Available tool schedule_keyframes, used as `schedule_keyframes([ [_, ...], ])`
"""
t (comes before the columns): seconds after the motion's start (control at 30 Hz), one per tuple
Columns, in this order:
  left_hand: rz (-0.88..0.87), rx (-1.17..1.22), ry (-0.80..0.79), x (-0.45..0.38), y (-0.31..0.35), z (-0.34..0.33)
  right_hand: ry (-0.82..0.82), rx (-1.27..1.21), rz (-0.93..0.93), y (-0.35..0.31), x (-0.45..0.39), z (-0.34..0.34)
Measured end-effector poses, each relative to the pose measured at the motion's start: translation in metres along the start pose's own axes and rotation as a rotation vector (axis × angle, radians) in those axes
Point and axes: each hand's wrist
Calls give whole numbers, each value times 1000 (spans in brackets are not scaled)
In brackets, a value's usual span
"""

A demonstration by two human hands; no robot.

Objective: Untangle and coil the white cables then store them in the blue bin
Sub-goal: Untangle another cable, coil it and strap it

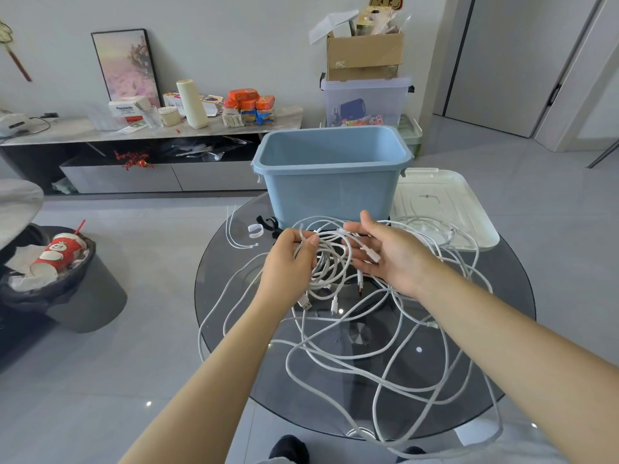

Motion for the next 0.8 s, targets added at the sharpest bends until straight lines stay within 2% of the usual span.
schedule_keyframes([
  [0.1, -10, 13, 6, 1, 2, 0, 104, 27, 84, 1, -1, 1],
  [0.2, -22, 57, 48, -3, 4, 9, 72, 219, 134, 0, 0, 7],
  [0.3, -14, 46, 21, -3, 3, 11, 11, 451, 156, -1, 3, 5],
  [0.43, 2, 75, 10, -3, 4, 12, 44, 472, 229, 0, 3, 9],
  [0.53, 21, 149, 55, -6, 3, 17, 117, 437, 227, -1, 3, 15],
  [0.7, -30, 93, 120, -9, -1, 19, -88, 700, 128, -3, 7, 10],
  [0.73, -36, 86, 120, -8, -1, 18, -81, 761, 114, -3, 7, 9],
  [0.8, -54, 28, 123, -5, -1, 15, -52, 719, 97, -5, 7, 7],
])
Point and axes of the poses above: each hand's wrist, its own x-axis away from the middle knuckle, its own z-axis out of the back of the hand, y = z × x, and after that the axes turned 4 degrees about x, right-handed
